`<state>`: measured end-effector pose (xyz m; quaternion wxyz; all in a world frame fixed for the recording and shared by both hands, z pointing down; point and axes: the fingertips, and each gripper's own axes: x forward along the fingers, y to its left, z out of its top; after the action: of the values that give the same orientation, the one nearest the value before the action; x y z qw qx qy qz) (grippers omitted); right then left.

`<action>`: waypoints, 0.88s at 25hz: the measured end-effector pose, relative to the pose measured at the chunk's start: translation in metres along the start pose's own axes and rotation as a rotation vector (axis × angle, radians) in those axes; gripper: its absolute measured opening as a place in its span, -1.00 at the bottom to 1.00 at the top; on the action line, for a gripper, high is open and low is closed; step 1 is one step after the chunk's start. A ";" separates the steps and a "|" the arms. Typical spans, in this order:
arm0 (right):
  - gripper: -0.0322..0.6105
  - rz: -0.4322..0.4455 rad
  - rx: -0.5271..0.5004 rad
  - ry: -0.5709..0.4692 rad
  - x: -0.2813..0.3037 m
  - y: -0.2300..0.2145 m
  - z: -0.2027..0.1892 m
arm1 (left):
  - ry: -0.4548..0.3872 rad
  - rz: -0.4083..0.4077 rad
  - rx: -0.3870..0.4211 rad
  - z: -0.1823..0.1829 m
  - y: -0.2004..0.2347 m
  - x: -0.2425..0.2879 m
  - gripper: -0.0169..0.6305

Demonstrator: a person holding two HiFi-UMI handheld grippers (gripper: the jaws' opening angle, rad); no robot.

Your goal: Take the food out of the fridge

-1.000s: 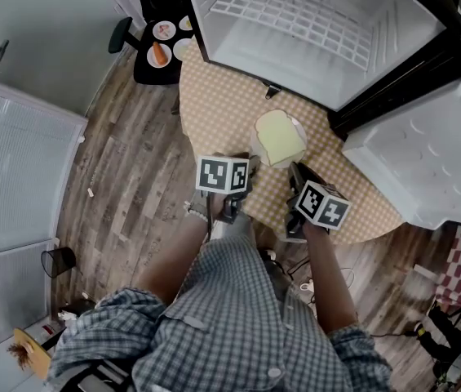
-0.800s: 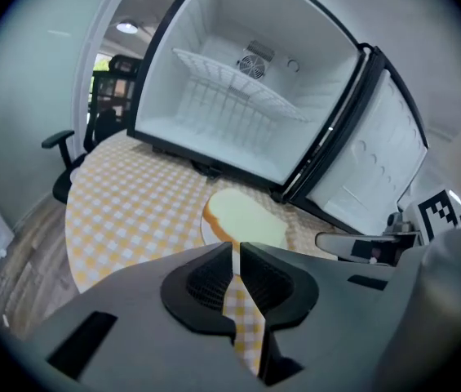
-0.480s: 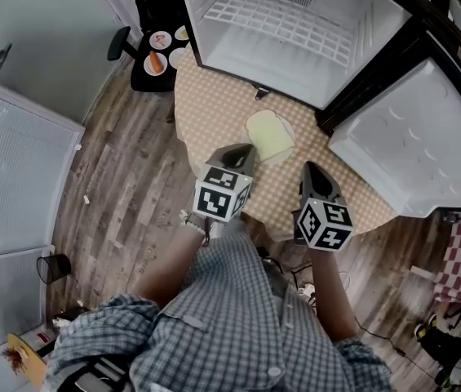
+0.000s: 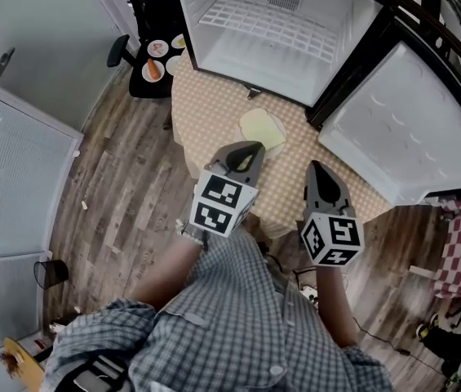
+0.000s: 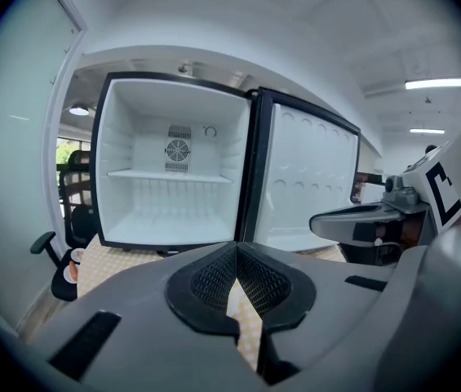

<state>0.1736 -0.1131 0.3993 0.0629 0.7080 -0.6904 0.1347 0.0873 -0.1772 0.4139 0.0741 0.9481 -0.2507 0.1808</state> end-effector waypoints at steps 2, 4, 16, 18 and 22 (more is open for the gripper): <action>-0.87 0.010 -0.002 -0.029 -0.009 0.002 0.009 | -0.011 -0.008 0.008 0.006 -0.007 -0.008 -0.92; -0.87 0.018 -0.002 -0.053 -0.019 0.004 0.016 | -0.022 -0.014 0.004 0.013 -0.015 -0.016 -0.93; -0.87 0.052 -0.015 -0.088 -0.050 0.016 0.023 | -0.036 -0.035 0.029 0.020 -0.042 -0.040 -0.93; -0.87 0.063 -0.018 -0.086 -0.051 0.018 0.021 | -0.031 -0.037 0.043 0.020 -0.045 -0.044 -0.93; -0.87 0.066 -0.040 -0.087 -0.054 0.022 0.021 | -0.029 -0.050 0.041 0.018 -0.050 -0.049 -0.93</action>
<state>0.1533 -0.0674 0.3624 0.0427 0.6885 -0.7182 0.0918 0.0785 -0.1163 0.3764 0.0556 0.9580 -0.2240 0.1703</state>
